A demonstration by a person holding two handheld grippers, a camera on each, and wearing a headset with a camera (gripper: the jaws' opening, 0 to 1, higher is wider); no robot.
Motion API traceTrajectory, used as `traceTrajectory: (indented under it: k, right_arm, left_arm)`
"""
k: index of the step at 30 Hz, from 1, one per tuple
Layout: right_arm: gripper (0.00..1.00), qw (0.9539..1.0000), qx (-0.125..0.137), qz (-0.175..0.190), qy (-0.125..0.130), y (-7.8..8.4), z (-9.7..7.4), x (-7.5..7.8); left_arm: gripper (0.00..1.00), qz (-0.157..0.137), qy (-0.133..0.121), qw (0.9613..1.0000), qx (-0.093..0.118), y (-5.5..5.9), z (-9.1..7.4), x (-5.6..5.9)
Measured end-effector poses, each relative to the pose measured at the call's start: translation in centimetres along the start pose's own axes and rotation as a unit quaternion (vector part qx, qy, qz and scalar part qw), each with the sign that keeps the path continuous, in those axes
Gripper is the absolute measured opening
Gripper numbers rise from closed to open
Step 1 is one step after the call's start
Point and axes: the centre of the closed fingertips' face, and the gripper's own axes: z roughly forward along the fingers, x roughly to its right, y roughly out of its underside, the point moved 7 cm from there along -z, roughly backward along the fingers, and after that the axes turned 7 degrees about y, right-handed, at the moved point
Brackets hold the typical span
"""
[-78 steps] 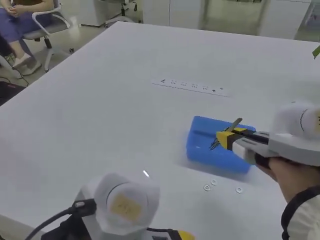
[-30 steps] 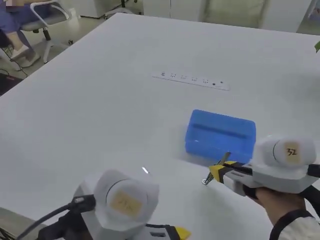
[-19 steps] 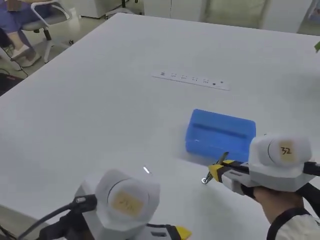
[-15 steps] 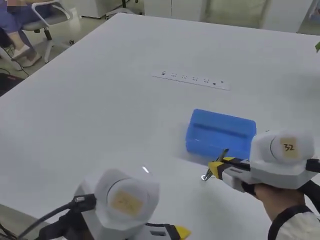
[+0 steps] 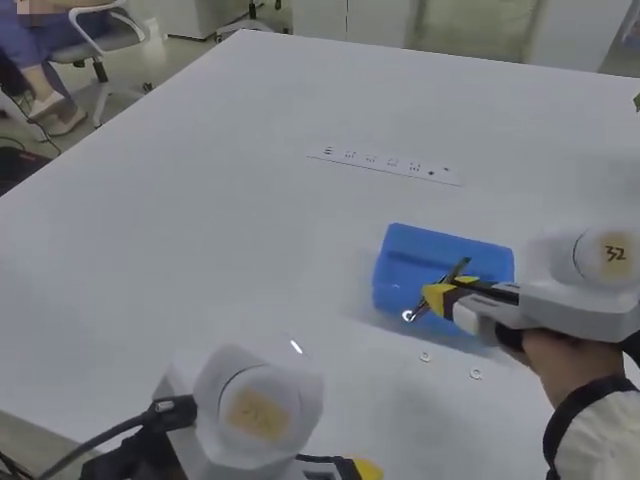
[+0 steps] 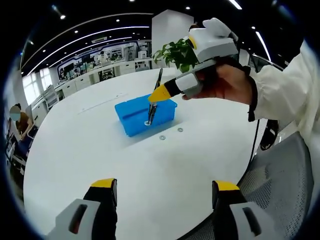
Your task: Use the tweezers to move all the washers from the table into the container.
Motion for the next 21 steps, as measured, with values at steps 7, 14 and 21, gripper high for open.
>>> traceTrajectory:
  k: [7,14,21]
  right_arm:
    - [0.02,0.9996,0.020,-0.001,0.017,-1.8,0.5,1.0]
    - [0.02,0.9988,0.012,-0.021,0.042,-1.6,2.0,1.7]
    - [0.02,0.9985,-0.017,-0.020,0.049,-0.1,3.4,2.5]
  left_arm:
    - [0.79,-0.001,0.003,1.0000,-0.003,0.2,0.2,0.0]
    - [0.79,-0.002,0.005,1.0000,-0.003,0.2,0.3,0.0]
    - [0.79,-0.005,0.002,1.0000,-0.006,0.5,0.2,-0.2]
